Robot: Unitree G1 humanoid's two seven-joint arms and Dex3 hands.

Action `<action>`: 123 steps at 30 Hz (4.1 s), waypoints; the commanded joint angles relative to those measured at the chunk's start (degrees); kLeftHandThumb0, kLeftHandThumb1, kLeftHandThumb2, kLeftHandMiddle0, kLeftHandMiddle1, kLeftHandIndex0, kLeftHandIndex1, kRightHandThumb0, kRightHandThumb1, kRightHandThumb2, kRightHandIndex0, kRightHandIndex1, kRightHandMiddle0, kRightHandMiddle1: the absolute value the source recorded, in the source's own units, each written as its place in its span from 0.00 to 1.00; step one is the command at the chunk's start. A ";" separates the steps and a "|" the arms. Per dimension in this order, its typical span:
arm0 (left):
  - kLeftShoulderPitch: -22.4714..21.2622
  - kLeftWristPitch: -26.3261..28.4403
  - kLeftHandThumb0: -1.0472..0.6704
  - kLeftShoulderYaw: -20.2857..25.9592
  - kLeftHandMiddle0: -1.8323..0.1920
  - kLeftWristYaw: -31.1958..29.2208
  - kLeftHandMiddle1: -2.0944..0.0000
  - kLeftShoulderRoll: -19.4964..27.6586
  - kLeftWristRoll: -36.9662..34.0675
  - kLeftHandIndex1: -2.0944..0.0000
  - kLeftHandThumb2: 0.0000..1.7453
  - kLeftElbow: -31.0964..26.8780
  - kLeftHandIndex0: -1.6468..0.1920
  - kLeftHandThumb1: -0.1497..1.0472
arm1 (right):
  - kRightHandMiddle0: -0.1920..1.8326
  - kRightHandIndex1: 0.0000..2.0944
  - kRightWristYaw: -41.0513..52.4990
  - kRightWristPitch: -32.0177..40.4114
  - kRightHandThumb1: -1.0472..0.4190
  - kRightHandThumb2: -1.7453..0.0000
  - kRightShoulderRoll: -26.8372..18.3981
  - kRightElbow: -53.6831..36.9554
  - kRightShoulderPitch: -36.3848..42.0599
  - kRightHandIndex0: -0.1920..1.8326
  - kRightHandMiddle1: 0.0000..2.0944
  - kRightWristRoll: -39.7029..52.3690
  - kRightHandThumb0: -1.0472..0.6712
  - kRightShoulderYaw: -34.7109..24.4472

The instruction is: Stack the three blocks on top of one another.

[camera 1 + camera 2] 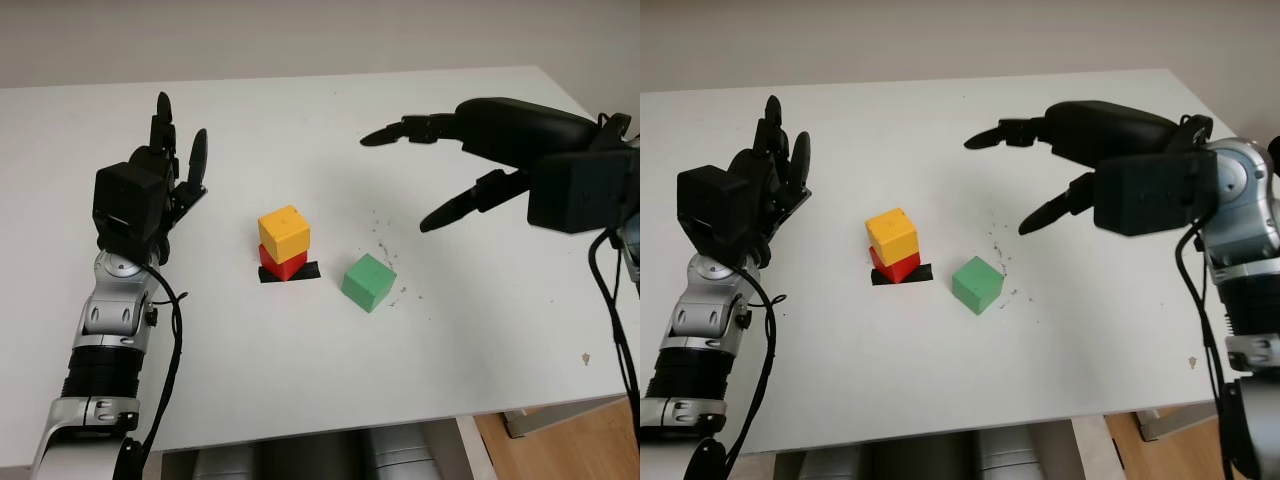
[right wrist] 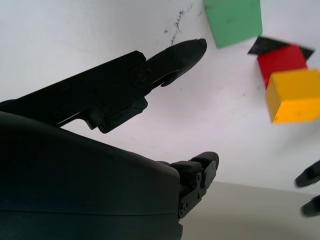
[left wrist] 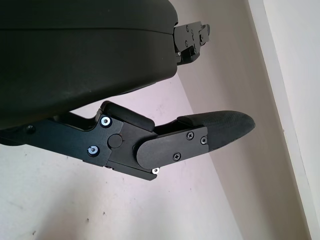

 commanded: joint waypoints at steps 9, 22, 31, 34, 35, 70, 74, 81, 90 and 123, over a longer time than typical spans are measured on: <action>-1.50 0.35 0.17 0.06 1.00 -0.26 1.00 0.64 -0.01 1.00 0.38 0.14 1.00 1.00 | 0.34 0.04 -9.02 -10.34 0.14 0.97 0.31 -0.34 3.46 0.23 0.10 -7.79 0.24 3.93; -1.15 0.16 0.17 0.17 1.00 -0.26 1.00 0.62 -0.01 1.00 0.38 -0.15 1.00 1.00 | 0.21 0.04 -15.90 -13.86 0.16 0.97 1.98 4.84 2.62 0.26 0.44 -14.39 0.21 8.83; -0.86 -0.33 0.17 0.09 1.00 -0.25 1.00 0.81 0.16 1.00 0.38 -0.19 1.00 1.00 | 0.20 0.03 -18.77 -14.92 0.15 0.97 2.46 9.37 1.62 0.26 0.45 -17.40 0.21 11.22; -0.82 0.03 0.18 0.11 1.00 -0.21 1.00 0.78 0.17 1.00 0.38 -0.37 1.00 1.00 | 0.20 0.03 -19.88 -15.92 0.15 0.97 2.72 11.35 1.18 0.25 0.46 -17.76 0.21 11.97; -0.78 0.36 0.18 0.10 1.00 -0.15 1.00 0.78 0.21 1.00 0.38 -0.51 1.00 1.00 | 0.19 0.03 -20.54 -16.19 0.15 0.97 2.76 11.83 1.01 0.25 0.46 -18.28 0.21 12.22; -0.16 1.31 0.19 -0.10 1.00 0.70 1.00 0.47 1.65 1.00 0.38 -1.77 1.00 1.00 | 0.31 0.40 -34.90 -26.20 0.06 0.97 6.68 28.45 -3.98 0.18 0.70 -20.05 0.31 15.70; -0.23 1.20 0.20 -0.23 1.00 0.62 0.99 0.65 1.83 1.00 0.38 -1.67 1.00 1.00 | 0.30 0.40 -34.21 -25.13 0.05 0.97 6.43 28.30 -4.44 0.18 0.71 -20.20 0.31 15.63; -0.45 1.16 0.19 -0.03 1.00 0.69 0.99 0.46 1.47 0.99 0.37 -1.41 1.00 1.00 | 0.27 0.29 -23.30 -18.60 0.05 0.97 6.90 29.70 -6.25 0.19 0.71 -11.63 0.35 13.77; -0.82 0.88 0.20 -0.07 1.00 0.54 1.00 0.38 1.32 1.00 0.38 -0.88 1.00 1.00 | 0.31 0.09 -6.33 -4.61 0.06 0.97 9.47 32.66 -13.26 0.27 0.64 3.31 0.36 8.43; -0.68 2.07 0.15 -0.26 1.00 2.37 1.00 -0.25 1.24 1.00 0.40 -1.71 1.00 1.00 | 0.30 0.08 -6.64 2.45 0.08 0.97 24.04 48.07 -39.99 0.29 0.74 -2.91 0.32 11.98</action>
